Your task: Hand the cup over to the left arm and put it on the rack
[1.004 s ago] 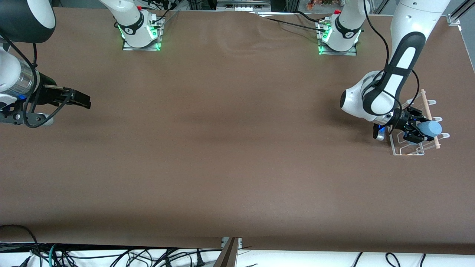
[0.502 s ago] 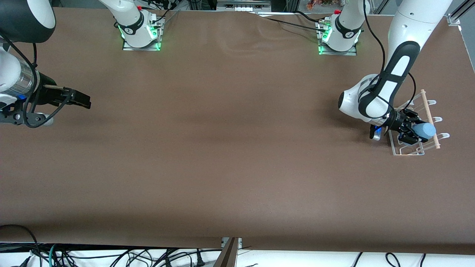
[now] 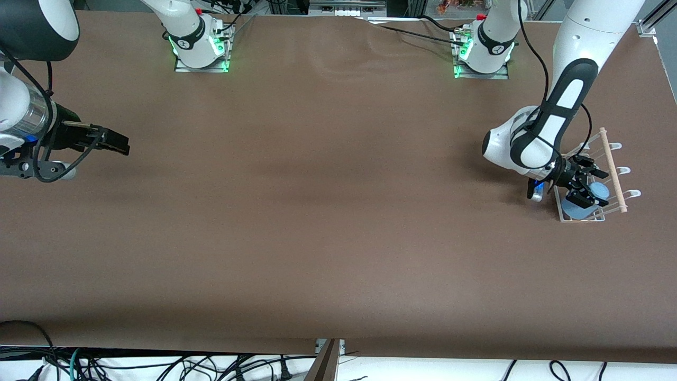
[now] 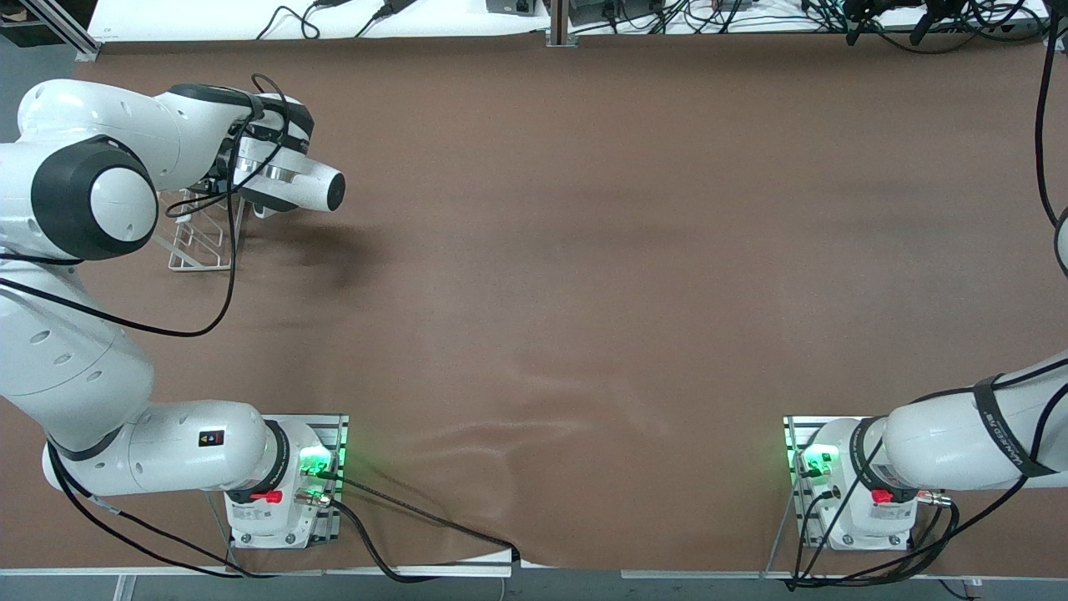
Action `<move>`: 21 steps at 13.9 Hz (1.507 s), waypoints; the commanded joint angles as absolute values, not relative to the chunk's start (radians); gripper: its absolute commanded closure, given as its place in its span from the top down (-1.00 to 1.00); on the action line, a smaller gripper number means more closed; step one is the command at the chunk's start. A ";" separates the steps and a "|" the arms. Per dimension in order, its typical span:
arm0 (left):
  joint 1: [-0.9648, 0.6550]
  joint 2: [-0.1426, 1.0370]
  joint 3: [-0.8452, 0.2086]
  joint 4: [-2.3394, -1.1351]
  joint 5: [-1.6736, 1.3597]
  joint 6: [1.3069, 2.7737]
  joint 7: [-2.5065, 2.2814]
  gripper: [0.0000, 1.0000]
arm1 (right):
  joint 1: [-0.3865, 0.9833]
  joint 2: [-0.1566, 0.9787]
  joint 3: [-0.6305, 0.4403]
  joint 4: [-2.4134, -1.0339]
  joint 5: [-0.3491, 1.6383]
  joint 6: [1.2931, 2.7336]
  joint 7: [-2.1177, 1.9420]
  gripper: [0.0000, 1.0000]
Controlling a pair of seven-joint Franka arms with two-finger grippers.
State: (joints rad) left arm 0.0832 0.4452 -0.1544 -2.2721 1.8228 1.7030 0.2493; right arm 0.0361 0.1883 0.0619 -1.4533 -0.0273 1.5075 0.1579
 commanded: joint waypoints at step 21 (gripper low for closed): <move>0.086 0.339 -0.338 -1.511 0.423 1.281 0.161 1.00 | 0.018 0.166 0.072 -1.473 -0.020 1.514 0.133 1.00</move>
